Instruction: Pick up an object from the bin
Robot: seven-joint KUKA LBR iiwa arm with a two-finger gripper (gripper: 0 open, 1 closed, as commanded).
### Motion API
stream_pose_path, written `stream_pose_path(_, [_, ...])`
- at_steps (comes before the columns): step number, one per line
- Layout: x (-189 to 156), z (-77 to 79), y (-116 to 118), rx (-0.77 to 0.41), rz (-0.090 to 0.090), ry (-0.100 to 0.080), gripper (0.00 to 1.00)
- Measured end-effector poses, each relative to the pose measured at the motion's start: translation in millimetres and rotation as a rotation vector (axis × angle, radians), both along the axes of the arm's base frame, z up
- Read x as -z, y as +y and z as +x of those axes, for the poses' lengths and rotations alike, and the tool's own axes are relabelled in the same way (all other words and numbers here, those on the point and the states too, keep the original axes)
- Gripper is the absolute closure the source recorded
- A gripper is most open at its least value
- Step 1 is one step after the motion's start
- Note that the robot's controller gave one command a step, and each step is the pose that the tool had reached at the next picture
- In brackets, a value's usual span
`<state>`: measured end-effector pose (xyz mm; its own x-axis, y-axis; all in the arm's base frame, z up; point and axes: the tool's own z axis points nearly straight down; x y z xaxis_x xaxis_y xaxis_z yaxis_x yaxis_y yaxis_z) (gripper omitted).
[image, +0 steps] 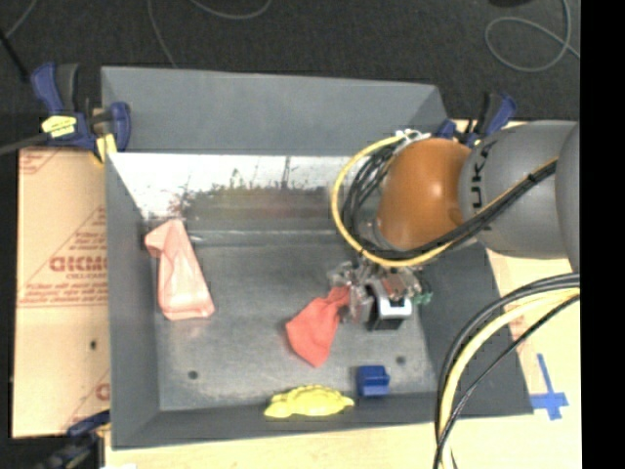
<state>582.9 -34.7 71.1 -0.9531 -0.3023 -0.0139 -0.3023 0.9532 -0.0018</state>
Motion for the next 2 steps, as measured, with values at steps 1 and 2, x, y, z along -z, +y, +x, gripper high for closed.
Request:
stream_pose_path(1, [-0.1,21.5,1.8,-0.188,-0.003,-0.007,1.0])
stream_pose_path(2, [-0.1,21.5,2.0,-0.185,-0.001,-0.007,1.0])
